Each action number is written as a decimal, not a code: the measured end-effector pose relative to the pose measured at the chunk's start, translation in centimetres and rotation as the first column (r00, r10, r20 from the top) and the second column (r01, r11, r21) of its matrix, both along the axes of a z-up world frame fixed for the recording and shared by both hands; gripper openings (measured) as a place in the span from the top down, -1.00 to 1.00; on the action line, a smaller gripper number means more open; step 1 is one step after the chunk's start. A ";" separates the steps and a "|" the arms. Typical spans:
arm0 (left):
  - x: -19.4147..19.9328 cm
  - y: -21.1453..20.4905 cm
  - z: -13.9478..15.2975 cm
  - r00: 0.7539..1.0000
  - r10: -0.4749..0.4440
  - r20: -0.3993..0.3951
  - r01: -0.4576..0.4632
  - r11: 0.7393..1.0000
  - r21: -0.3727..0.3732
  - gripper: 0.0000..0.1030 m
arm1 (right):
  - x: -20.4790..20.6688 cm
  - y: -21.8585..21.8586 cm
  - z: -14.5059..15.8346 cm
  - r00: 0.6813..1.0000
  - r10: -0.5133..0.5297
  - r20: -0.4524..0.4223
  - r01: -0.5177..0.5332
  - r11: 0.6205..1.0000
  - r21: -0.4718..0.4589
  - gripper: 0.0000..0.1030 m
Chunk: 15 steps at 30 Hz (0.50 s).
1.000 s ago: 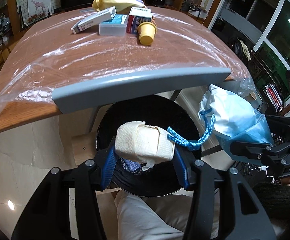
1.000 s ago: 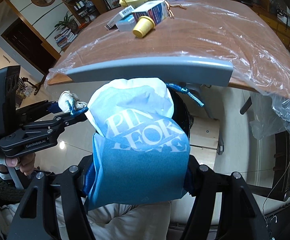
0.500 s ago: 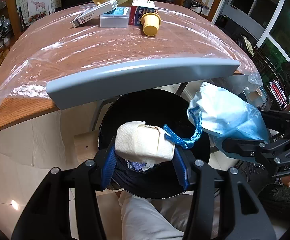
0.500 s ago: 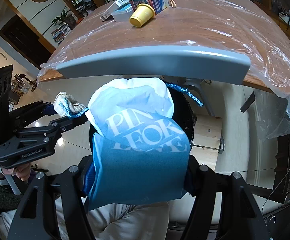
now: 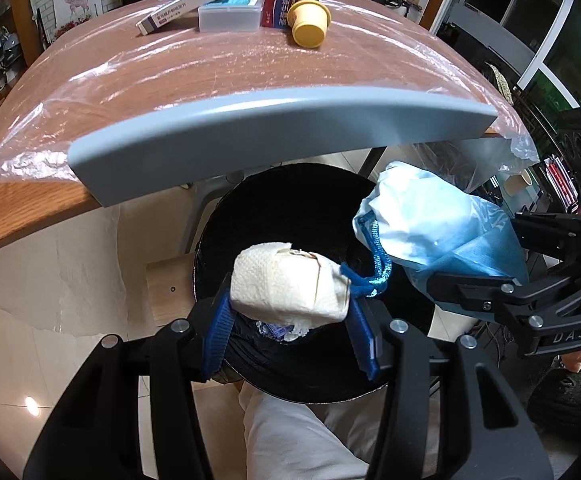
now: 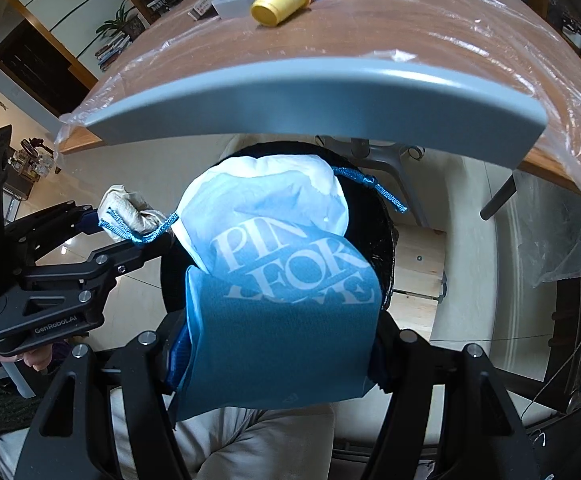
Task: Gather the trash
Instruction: 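Carry the blue bag and white bundle over the black trash bin with both grippers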
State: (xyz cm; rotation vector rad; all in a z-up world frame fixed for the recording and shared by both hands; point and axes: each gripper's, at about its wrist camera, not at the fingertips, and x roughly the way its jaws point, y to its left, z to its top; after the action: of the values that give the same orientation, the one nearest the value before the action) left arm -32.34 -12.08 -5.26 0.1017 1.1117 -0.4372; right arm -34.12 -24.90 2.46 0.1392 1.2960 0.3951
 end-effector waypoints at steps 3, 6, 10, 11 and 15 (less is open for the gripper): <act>0.1 -0.2 -0.5 1.000 0.002 -0.007 -0.002 1.000 0.005 -0.01 | 0.2 0.1 -0.7 1.000 0.002 -0.015 -0.002 1.000 -0.010 -0.28; 0.2 -0.3 -0.8 1.000 0.003 -0.013 -0.003 1.000 0.010 -0.01 | 0.4 0.3 -1.3 1.000 0.002 -0.029 -0.002 1.000 -0.013 -0.28; 0.4 -0.4 -1.4 1.000 0.002 -0.021 -0.002 1.000 0.019 -0.01 | 0.7 0.6 -2.1 0.999 0.004 -0.044 -0.005 1.000 -0.022 -0.28; 0.4 -0.5 -1.5 1.000 0.003 -0.023 -0.002 1.000 0.021 -0.01 | 0.8 0.7 -2.2 0.999 0.004 -0.046 -0.005 1.000 -0.024 -0.28; 0.6 -0.5 -2.0 0.999 0.004 -0.033 -0.003 1.000 0.025 -0.01 | 1.1 0.9 -2.7 0.998 0.003 -0.059 -0.005 1.000 -0.024 -0.28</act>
State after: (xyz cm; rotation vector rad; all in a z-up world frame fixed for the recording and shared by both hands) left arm -31.75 -12.57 -7.22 0.1147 1.1500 -0.4230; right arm -32.98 -24.03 -0.20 0.1291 1.3590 0.3812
